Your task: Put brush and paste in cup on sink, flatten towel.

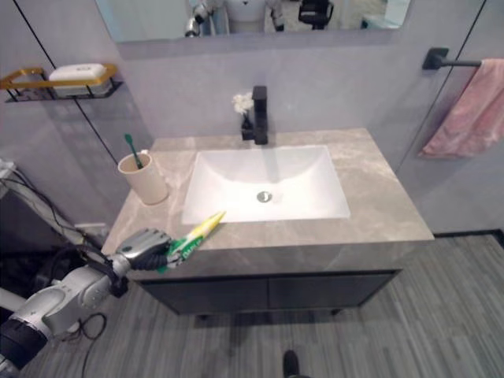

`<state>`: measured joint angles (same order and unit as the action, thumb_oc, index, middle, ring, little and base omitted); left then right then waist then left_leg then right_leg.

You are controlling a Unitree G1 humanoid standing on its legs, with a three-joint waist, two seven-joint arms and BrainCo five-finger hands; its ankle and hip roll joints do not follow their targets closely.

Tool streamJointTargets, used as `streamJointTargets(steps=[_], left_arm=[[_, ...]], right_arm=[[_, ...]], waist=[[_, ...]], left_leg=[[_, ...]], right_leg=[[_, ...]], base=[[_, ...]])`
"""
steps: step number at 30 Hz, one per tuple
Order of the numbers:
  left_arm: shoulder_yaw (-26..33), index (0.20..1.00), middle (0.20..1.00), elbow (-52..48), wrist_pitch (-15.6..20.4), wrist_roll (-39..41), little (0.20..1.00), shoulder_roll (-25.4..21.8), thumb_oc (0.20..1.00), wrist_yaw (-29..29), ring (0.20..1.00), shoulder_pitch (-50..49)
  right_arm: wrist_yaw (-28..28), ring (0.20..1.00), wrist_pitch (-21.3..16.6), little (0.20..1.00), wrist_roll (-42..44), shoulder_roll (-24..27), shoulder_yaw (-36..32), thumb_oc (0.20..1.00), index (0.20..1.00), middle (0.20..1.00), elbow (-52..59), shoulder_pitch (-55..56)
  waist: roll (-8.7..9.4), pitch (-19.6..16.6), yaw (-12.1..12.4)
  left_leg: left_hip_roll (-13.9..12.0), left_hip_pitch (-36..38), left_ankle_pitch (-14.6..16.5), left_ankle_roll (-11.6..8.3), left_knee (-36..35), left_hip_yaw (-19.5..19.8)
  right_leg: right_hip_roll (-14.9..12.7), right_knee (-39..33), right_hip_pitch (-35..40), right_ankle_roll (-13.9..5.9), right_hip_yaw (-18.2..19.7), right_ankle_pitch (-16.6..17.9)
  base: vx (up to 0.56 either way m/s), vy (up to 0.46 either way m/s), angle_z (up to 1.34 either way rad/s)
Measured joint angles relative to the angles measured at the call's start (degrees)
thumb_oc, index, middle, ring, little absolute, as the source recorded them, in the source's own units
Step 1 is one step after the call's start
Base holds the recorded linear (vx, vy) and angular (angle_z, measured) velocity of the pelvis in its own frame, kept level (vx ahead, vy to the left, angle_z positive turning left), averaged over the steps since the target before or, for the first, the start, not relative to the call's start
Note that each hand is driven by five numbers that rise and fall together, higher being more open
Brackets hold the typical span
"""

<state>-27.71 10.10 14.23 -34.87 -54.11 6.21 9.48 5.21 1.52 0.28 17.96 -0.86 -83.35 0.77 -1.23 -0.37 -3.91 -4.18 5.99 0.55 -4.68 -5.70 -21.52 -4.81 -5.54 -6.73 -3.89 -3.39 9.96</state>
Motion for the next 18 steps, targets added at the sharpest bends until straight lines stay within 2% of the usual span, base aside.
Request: streamJointTargets(steps=[4, 10, 18], left_arm=[[0.32, 0.200, 0.200, -0.03, -0.32, 0.00, 0.200, 0.76, 0.200, 0.44, 0.200, -1.91], [3.87, 0.200, 0.200, -0.90, -0.86, -0.03, 0.200, 0.98, 0.200, 1.97, 0.200, -4.41], [7.01, 0.200, 0.200, -2.11, -3.23, -0.02, 0.200, 1.30, 0.200, 3.01, 0.200, -5.07]], right_arm=[[0.77, 1.000, 0.16, 1.000, 0.11, 0.13, -0.03, 1.000, 1.000, 1.000, -0.01, 0.51], [0.98, 1.000, 0.68, 1.000, 0.12, 0.17, -0.20, 1.000, 1.000, 1.000, -0.08, 1.19], [0.99, 1.000, 1.03, 1.000, 0.09, 0.14, -0.20, 1.000, 1.000, 1.000, -0.58, 1.98]], waist=[[-0.18, -0.15, 0.08], [0.07, -0.28, 0.10], [0.77, -0.38, 0.05]], left_leg=[[0.01, -0.02, -0.01, -0.02, 0.00, 0.06], [-0.04, -0.03, -0.09, 0.09, 0.00, 0.10], [-0.09, 0.00, -0.15, 0.22, 0.01, 0.23]], right_leg=[[-0.01, 0.00, 0.00, -0.03, -0.01, 0.03], [0.02, 0.00, 0.03, -0.04, -0.08, 0.03], [0.02, 0.00, 0.17, -0.03, -0.24, 0.02]], base=[[0.00, 0.000, 0.00], [0.00, 0.000, 0.00], [0.00, 0.000, 0.00]])
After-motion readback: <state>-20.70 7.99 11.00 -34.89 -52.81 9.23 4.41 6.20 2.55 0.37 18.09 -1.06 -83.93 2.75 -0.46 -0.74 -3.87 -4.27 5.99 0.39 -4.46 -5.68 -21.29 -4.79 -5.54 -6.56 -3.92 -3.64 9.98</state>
